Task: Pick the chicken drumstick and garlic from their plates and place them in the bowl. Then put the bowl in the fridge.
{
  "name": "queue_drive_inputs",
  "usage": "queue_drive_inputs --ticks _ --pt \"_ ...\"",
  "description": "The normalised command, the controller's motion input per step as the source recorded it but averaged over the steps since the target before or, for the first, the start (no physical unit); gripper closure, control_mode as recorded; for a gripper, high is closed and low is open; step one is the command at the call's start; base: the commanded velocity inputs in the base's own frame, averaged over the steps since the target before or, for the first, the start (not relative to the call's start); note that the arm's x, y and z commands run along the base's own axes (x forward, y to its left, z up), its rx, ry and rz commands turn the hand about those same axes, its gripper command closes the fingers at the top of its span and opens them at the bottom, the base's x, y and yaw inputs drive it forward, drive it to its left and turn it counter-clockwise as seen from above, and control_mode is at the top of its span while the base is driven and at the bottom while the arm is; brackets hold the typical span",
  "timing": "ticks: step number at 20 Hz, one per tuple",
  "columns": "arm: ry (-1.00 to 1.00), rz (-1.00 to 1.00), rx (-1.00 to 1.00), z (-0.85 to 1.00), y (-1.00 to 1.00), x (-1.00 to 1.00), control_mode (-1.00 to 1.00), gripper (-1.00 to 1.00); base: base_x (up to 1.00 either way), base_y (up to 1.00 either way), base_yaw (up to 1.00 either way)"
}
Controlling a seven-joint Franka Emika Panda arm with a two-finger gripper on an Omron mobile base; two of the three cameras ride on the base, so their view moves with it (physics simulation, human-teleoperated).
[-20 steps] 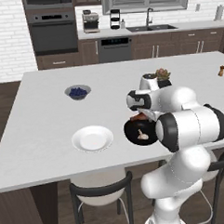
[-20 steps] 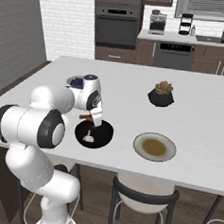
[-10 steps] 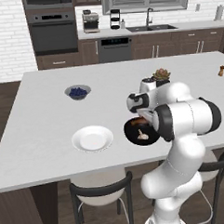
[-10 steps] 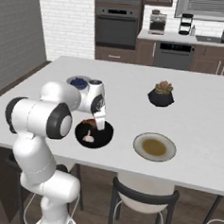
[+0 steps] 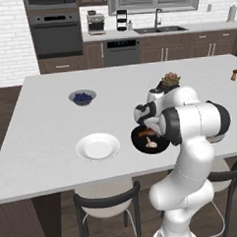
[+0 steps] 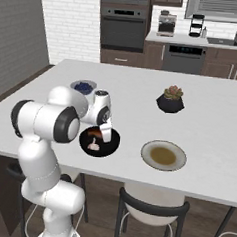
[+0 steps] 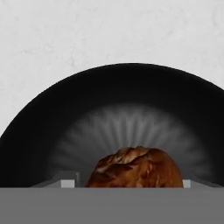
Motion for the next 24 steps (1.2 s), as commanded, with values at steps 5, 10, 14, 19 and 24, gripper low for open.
queue_drive_inputs --ticks 5,10,14,19,24 --pt "0.0 0.0 0.0 -0.21 0.0 0.11 -1.0 1.0 0.0 0.0 0.0" --pt "0.0 0.0 0.0 -0.19 0.0 0.27 -1.0 -1.0 0.0 0.0 0.0" --pt "0.0 0.0 0.0 -0.17 0.0 0.25 -1.0 -1.0 0.0 0.0 0.0" --pt "0.0 0.0 0.0 -0.06 0.0 0.1 -1.0 -1.0 0.0 0.0 0.0" --pt "0.0 0.0 0.0 0.07 0.0 0.0 -1.0 -1.0 0.0 0.0 0.0"
